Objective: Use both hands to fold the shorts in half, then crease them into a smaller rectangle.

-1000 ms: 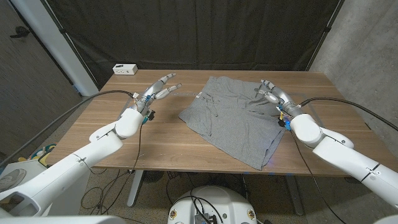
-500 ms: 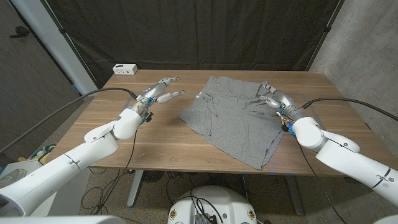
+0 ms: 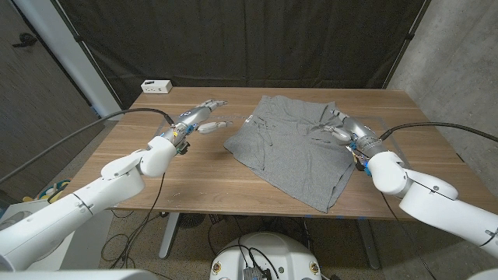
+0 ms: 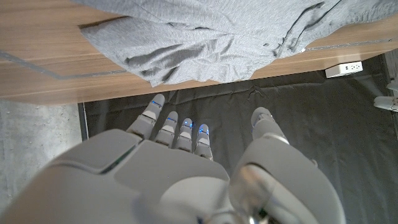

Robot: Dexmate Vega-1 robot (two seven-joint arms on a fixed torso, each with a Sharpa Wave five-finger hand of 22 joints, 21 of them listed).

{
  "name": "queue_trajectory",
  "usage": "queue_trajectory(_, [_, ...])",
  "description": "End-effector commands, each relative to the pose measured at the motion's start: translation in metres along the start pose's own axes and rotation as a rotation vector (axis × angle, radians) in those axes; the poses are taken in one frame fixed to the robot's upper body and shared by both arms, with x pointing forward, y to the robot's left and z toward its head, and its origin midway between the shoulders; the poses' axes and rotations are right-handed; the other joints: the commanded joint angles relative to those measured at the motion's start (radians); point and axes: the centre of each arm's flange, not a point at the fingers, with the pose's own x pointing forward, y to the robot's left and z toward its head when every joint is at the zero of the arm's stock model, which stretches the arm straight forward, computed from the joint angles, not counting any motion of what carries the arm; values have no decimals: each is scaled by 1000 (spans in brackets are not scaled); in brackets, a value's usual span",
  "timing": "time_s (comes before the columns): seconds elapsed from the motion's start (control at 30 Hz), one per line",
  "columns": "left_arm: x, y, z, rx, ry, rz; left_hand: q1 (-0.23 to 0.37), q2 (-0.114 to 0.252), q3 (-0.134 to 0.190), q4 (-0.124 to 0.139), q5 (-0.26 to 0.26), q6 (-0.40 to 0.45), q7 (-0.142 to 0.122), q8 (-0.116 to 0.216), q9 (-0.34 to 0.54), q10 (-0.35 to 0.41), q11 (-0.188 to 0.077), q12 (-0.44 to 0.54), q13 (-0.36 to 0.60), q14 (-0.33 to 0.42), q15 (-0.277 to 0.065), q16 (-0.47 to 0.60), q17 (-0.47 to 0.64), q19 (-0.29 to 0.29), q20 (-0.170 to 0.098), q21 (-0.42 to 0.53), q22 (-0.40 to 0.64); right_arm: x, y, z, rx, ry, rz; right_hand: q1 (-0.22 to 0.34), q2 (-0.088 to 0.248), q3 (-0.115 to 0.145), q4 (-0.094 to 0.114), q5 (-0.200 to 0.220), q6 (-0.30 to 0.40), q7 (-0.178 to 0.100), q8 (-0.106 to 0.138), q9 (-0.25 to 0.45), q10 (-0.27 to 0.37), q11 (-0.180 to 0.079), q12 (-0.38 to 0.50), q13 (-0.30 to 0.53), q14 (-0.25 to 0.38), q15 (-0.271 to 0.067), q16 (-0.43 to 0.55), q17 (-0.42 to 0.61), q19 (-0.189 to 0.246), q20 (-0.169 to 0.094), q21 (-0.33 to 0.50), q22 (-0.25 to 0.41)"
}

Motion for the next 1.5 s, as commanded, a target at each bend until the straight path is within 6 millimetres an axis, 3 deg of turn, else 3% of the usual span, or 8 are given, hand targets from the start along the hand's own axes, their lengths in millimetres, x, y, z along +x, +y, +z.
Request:
queue_trajectory(0.03, [-5,2,5,98,10,-80,5,-18,-6,-4,-2,-20,-7,-8,4,-13,3,-7,2,-10,4,-3,1,-6,4,-6,3,-29,6,16,-106,10,-16,3,-36,-18,-8,7,3,2,2,5,7,-2,2,5,20,-20,0,1,10,4,-1,2])
queue_trajectory(0.43, [-11,5,19,247,25,-130,28,-45,-16,-13,10,-32,-24,-11,5,-3,-1,-10,3,28,-9,8,2,42,-21,9,5,-58,20,18,-139,36,-26,22,-67,-34,-23,20,19,-4,7,6,25,-16,6,5,31,-38,-3,-1,13,-4,-3,2])
queue_trajectory(0.5, [-12,5,20,259,26,-129,36,-46,-15,-15,12,-32,-24,-11,5,1,-4,-10,3,33,-10,9,2,44,-22,9,5,-62,22,18,-145,38,-24,43,-80,-39,-32,32,46,-2,14,7,63,-17,16,6,63,-60,5,-1,28,-4,1,3])
queue_trajectory(0.77, [-15,3,23,309,22,-137,72,-56,-13,-25,23,-28,-28,-6,5,23,-14,-5,4,50,-14,11,3,52,-23,9,5,-73,33,20,-189,35,-63,85,-92,-46,-39,54,98,7,25,8,116,-12,25,8,133,-93,21,2,70,-11,11,5])
queue_trajectory(1.1, [-17,0,26,378,27,-140,187,-104,-17,-31,56,7,-19,8,6,85,-29,6,6,117,-31,19,4,91,-17,15,4,-82,48,29,-257,55,-50,144,-103,-59,-41,79,175,22,39,9,212,-3,46,16,217,-132,54,23,131,-48,26,9])
queue_trajectory(1.2, [-18,-1,25,395,28,-137,215,-111,-19,-29,64,27,-17,13,6,106,-38,10,6,126,-34,17,4,97,-18,15,5,-86,51,31,-264,57,-53,165,-115,-67,-46,85,195,18,43,9,228,-11,48,19,234,-141,65,30,146,-64,31,11])
queue_trajectory(1.33, [-19,-3,26,429,33,-113,275,-117,-17,-28,82,45,-3,14,7,127,-29,11,7,147,-35,17,4,124,-12,22,5,-88,56,31,-259,62,-52,195,-126,-80,-46,96,218,9,45,10,274,-6,63,27,274,-148,93,50,161,-81,34,13])
queue_trajectory(1.5, [-19,-7,27,450,23,-106,319,-121,-17,-27,97,55,-3,13,9,135,-34,10,8,159,-40,16,3,142,-18,26,6,-93,60,35,-289,64,-58,223,-135,-85,-52,104,224,6,44,10,285,-17,66,32,279,-155,102,61,168,-95,36,14])
